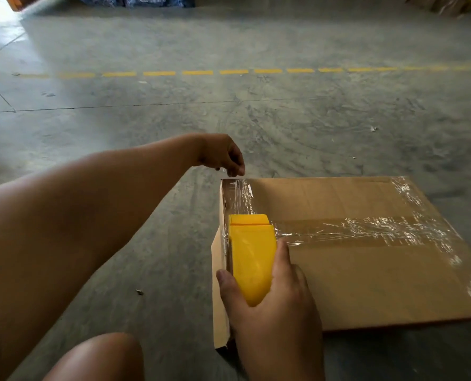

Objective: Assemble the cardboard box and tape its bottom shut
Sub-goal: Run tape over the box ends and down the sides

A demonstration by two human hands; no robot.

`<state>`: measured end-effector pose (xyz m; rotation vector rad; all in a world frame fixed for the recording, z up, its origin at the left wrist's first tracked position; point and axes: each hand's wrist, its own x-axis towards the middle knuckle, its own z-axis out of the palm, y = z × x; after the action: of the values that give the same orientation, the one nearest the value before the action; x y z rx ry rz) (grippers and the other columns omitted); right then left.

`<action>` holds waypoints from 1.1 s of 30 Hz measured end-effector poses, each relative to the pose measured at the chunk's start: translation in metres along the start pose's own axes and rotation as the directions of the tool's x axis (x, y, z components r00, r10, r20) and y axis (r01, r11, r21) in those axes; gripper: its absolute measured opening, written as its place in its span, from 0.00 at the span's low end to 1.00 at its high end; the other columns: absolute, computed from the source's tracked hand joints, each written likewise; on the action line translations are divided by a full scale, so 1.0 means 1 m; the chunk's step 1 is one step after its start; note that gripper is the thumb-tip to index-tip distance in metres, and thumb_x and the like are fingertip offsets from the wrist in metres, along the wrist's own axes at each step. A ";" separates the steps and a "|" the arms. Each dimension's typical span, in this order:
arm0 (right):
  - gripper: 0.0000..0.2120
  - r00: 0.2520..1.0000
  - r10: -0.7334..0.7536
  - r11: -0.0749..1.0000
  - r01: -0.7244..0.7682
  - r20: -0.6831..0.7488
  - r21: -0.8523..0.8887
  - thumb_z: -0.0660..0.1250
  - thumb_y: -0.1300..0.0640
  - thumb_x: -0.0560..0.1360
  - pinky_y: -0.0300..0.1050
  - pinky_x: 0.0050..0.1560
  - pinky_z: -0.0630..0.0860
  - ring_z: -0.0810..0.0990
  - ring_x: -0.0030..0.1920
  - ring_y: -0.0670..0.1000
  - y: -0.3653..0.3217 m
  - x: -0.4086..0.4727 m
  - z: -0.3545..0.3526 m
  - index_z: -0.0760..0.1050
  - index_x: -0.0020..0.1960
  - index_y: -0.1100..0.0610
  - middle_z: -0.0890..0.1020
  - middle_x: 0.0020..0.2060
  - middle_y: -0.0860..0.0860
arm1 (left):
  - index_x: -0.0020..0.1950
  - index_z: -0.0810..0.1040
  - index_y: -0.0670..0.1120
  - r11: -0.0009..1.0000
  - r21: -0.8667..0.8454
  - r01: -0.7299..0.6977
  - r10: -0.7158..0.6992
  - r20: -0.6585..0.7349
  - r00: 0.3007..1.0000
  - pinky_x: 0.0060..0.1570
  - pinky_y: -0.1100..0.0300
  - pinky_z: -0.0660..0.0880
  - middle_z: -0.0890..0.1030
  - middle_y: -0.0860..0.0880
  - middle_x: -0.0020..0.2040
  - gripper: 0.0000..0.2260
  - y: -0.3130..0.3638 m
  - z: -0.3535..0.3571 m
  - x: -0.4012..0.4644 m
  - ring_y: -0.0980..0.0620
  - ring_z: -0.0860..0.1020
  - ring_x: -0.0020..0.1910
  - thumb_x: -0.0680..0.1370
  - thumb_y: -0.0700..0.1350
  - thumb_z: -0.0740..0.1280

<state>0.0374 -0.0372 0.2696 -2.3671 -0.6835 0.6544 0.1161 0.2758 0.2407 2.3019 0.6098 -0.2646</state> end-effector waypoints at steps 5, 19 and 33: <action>0.48 1.000 0.006 1.000 -0.006 0.016 0.000 0.58 0.28 0.68 0.40 0.48 0.62 0.58 0.50 0.41 0.000 0.009 0.001 0.35 0.76 0.44 0.64 0.64 0.42 | 0.53 0.84 0.46 1.000 0.026 -0.016 0.017 -0.031 0.999 0.38 0.65 0.71 0.84 0.51 0.43 0.07 -0.008 0.001 0.004 0.58 0.78 0.39 0.77 0.46 0.71; 0.48 1.000 -0.022 1.000 0.022 -0.012 0.000 0.59 0.28 0.68 0.40 0.51 0.65 0.67 0.61 0.44 -0.001 0.016 0.005 0.37 0.76 0.44 0.65 0.67 0.43 | 0.53 0.84 0.45 1.000 0.003 -0.009 0.009 -0.032 0.999 0.39 0.64 0.72 0.84 0.50 0.43 0.07 -0.018 0.008 0.016 0.59 0.79 0.39 0.77 0.44 0.71; 0.47 0.995 -0.070 0.996 0.067 -0.064 -0.053 0.58 0.28 0.68 0.43 0.59 0.68 0.67 0.64 0.46 -0.002 0.022 0.009 0.38 0.76 0.45 0.63 0.69 0.44 | 0.52 0.85 0.47 1.000 -0.023 0.004 -0.004 0.003 1.000 0.41 0.62 0.74 0.85 0.49 0.47 0.06 -0.023 0.013 0.025 0.55 0.80 0.45 0.77 0.45 0.72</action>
<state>0.0483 -0.0190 0.2581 -2.3892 -0.7574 0.5332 0.1267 0.2895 0.2088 2.2776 0.6129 -0.2616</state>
